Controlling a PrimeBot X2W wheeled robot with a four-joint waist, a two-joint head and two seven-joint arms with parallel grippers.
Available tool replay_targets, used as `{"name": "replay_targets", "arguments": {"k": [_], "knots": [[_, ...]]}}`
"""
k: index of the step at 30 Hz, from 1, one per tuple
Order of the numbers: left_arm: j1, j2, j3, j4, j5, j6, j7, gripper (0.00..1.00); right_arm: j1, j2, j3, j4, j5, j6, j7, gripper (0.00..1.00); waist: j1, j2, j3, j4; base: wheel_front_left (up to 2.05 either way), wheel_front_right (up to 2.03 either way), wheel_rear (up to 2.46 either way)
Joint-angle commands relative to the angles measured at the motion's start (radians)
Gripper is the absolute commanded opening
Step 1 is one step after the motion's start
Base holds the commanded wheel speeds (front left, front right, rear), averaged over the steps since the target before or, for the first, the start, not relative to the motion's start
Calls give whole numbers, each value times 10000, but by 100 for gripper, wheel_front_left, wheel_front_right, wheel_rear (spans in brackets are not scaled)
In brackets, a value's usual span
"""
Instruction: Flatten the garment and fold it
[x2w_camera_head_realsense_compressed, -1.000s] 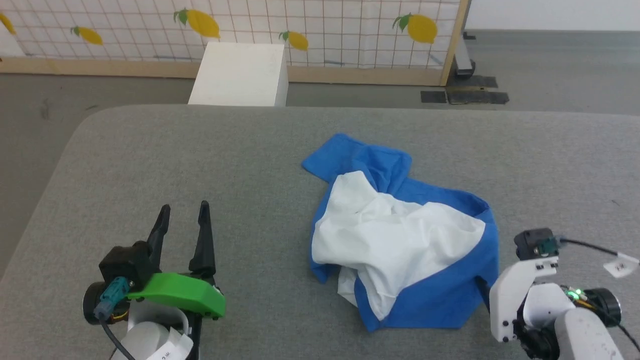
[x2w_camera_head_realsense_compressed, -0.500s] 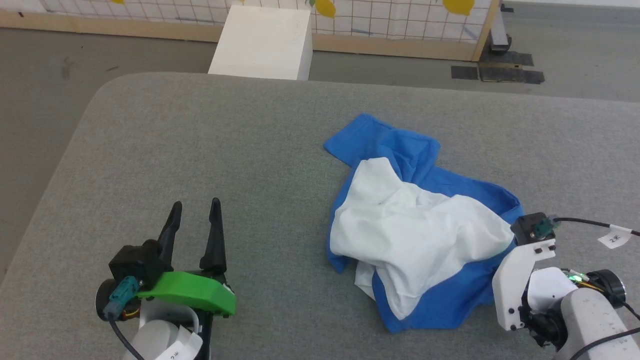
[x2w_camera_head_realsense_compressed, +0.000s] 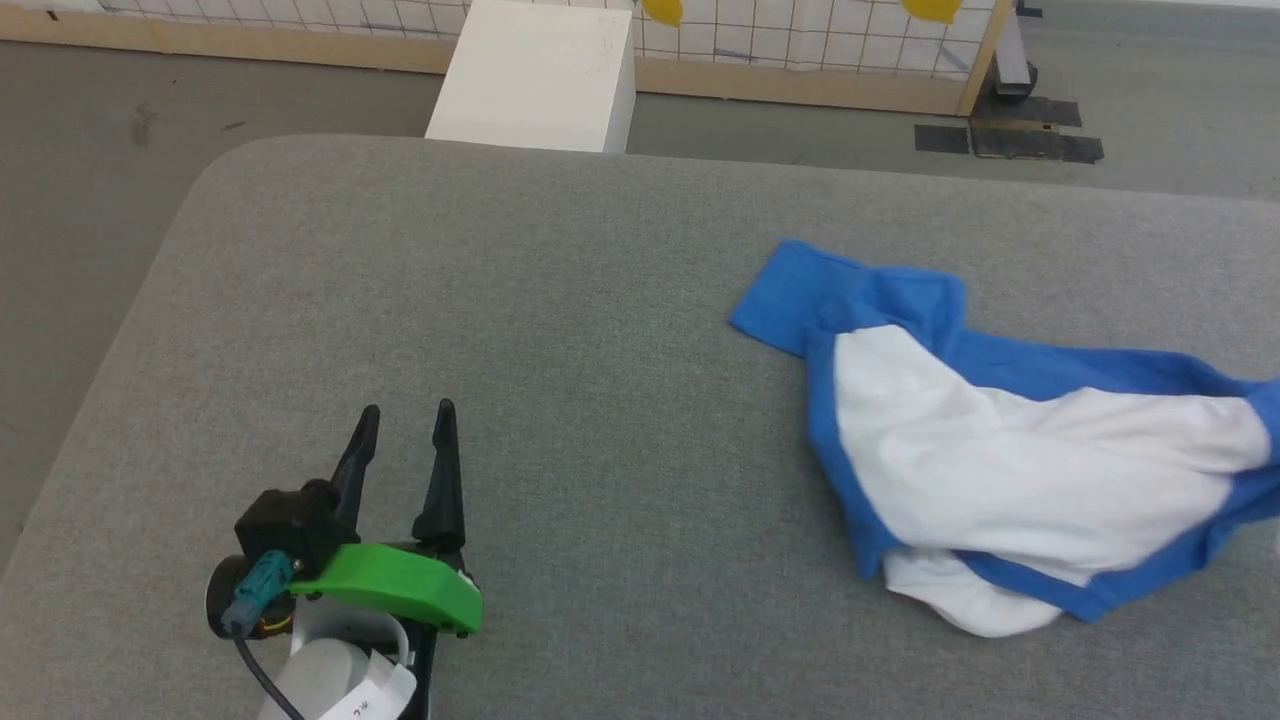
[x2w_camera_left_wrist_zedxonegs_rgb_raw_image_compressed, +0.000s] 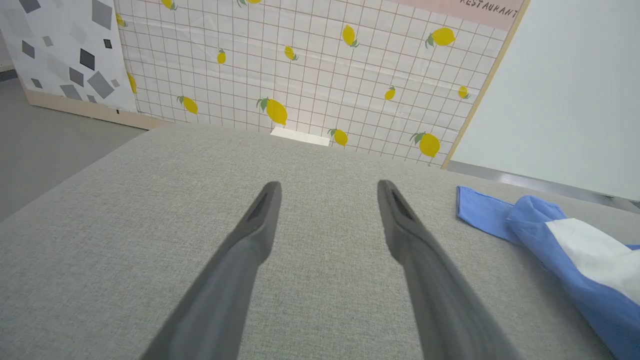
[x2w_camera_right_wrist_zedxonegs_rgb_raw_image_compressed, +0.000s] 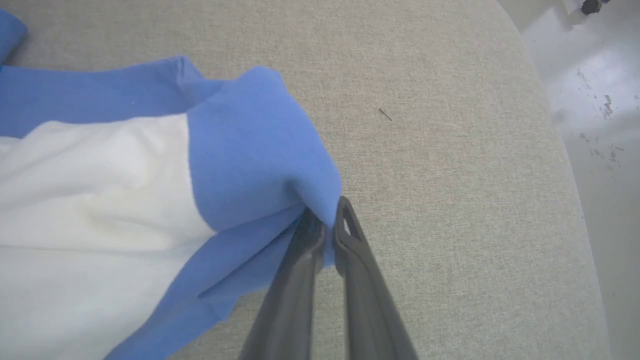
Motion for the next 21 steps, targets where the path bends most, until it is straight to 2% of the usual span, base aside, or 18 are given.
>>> {"name": "replay_targets", "arguments": {"k": [1,4,5,6,10,15,21], "knots": [[-162,-44,4,71,49,-72,-45,100,-115,11,-357,157,-230,-21,-141,0,0,0,-5,20,0,0,0],[-175,-108,-30,234,20,-134,-45,100,-96,468,-1072,540,-302,-21,-88,0,0,0,-45,22,0,0,0],[-169,-126,-23,281,3,-149,-45,100,-101,634,-1103,546,-233,-21,-213,40,0,0,-73,2,0,0,0],[-158,-141,-15,321,-24,-165,-45,100,-117,759,-1088,499,-129,-21,-376,100,0,0,-98,-20,0,0,0],[-157,-215,-43,484,-139,-268,-45,100,-171,1290,-947,-168,702,-21,-1568,100,0,0,-270,-83,0,0,0],[-158,-297,-98,595,-189,-344,-45,100,480,1916,-541,-1800,1669,-21,-3534,100,0,0,-512,-137,0,0,0],[-90,-449,-72,592,-305,-396,-45,100,2033,2711,-321,-3019,2242,-21,-4580,100,0,0,-706,-281,0,0,0]]}}
